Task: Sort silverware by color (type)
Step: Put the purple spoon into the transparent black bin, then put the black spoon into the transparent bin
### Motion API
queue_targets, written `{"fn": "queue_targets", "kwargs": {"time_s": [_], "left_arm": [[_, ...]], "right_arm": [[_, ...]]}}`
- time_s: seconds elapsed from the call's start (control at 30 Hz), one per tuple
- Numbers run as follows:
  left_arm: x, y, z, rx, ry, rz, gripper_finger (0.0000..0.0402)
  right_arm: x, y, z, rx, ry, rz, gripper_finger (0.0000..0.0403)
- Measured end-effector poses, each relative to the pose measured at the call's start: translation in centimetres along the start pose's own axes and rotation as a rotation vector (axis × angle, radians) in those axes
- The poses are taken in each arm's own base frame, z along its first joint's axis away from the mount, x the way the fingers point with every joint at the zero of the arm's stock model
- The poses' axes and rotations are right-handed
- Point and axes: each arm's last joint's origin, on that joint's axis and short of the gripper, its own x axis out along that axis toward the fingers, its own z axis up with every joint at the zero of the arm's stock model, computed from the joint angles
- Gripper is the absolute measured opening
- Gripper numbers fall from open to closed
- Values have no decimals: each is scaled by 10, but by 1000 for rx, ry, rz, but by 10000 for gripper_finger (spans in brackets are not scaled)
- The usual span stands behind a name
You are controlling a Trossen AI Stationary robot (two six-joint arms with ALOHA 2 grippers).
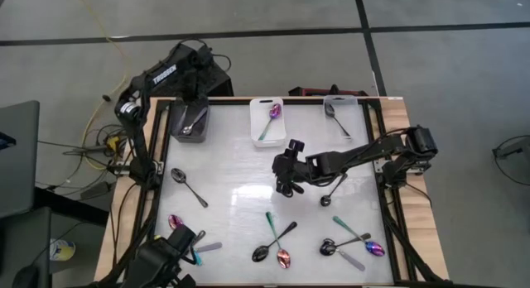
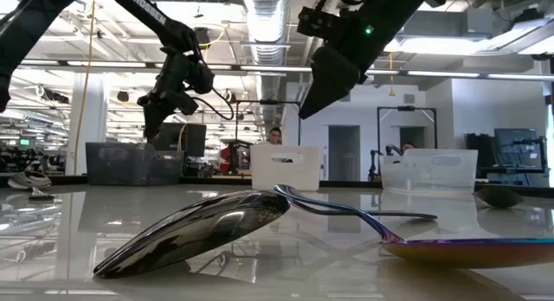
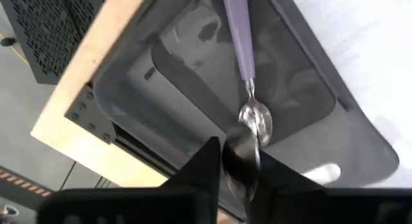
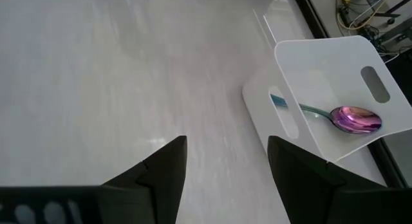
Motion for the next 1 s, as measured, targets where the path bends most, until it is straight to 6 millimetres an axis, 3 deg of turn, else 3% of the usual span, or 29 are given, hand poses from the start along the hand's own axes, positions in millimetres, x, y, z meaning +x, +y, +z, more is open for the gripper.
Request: {"fn": "queue_targets", "kwargs": {"time_s": [0.4,0.6,0.7,0.83,1.0], "left_arm": [[-4,3,-2,-38,13,98,131],[-36,-2,-15,-89,-141,-31,135],[-53,-19,-28,-33,-292,-208,135],[-73,-59,-49,159,-526,-363,135],[-70,-122,-89,434,-716,-472,135]], "right_arm": [[0,0,0,-6,5,1,238],[-3,7,-1,-9,14,133,238],[-7,16,-2,-17,29,309,238],[-16,31,-3,-33,33,479,238],[-30,52,-2,-53,-13,600,238]]}}
